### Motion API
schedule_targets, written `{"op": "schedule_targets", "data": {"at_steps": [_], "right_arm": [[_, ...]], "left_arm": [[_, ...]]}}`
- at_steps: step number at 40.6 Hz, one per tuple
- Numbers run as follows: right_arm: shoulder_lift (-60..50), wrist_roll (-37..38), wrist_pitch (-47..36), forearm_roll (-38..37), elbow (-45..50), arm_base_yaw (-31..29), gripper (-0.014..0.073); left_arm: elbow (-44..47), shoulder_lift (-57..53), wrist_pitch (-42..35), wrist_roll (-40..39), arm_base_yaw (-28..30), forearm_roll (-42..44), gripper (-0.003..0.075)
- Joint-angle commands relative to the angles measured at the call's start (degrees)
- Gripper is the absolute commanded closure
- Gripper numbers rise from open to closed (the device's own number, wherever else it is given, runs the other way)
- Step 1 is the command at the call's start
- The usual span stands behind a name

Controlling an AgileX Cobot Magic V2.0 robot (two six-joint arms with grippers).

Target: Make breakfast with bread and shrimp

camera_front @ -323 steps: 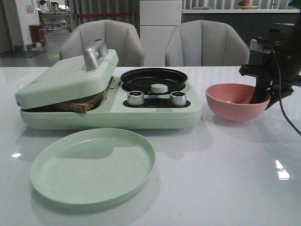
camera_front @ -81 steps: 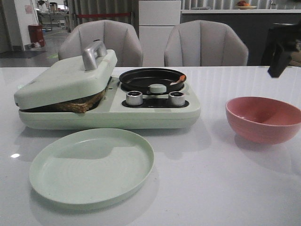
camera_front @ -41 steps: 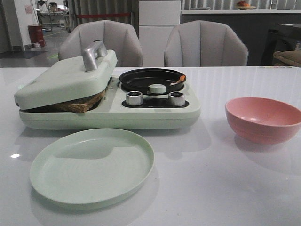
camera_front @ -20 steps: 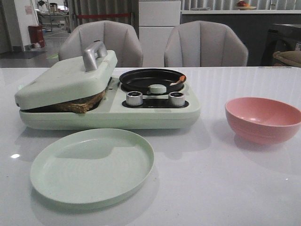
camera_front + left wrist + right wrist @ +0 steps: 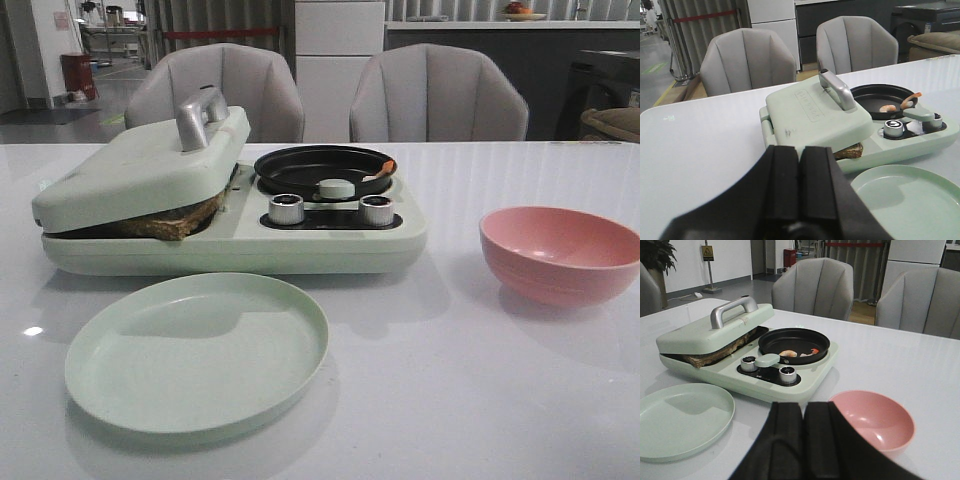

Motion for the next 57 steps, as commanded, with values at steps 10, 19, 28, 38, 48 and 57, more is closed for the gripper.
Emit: {"op": "schedule_targets", "data": {"at_steps": [10,19,28,38,48,57], "right_arm": [[0.4,-0.4,-5.0,0.5,-1.6,0.0,0.0627],[0.4,-0.4,-5.0,0.5,-1.6,0.0,0.0627],[0.4,-0.4,-5.0,0.5,-1.6,0.0,0.0627],[0.4,-0.4,-5.0,0.5,-1.6,0.0,0.0627],[0.5,-0.4,-4.5,0.5,-1.6,0.0,0.0627],[0.5,-0.4,-4.5,0.5,-1.6,0.0,0.0627]], "left_arm": [[-1.5,0.4,-4.5,-0.5,-0.5,-0.9,0.0687],[-1.2,0.4,-4.5,-2.4,-0.4,5.6,0.0687],[5.3,0.4,-12.6,-30.1,-0.4,24.6,0.0687],[15.7,-5.3,-21.5,-32.2,1.6,24.8,0.0687],[17.9,-5.1,-23.2,-34.8,3.1,24.9,0.0687],[17.9,-5.1,-23.2,-34.8,3.1,24.6,0.0687]]}}
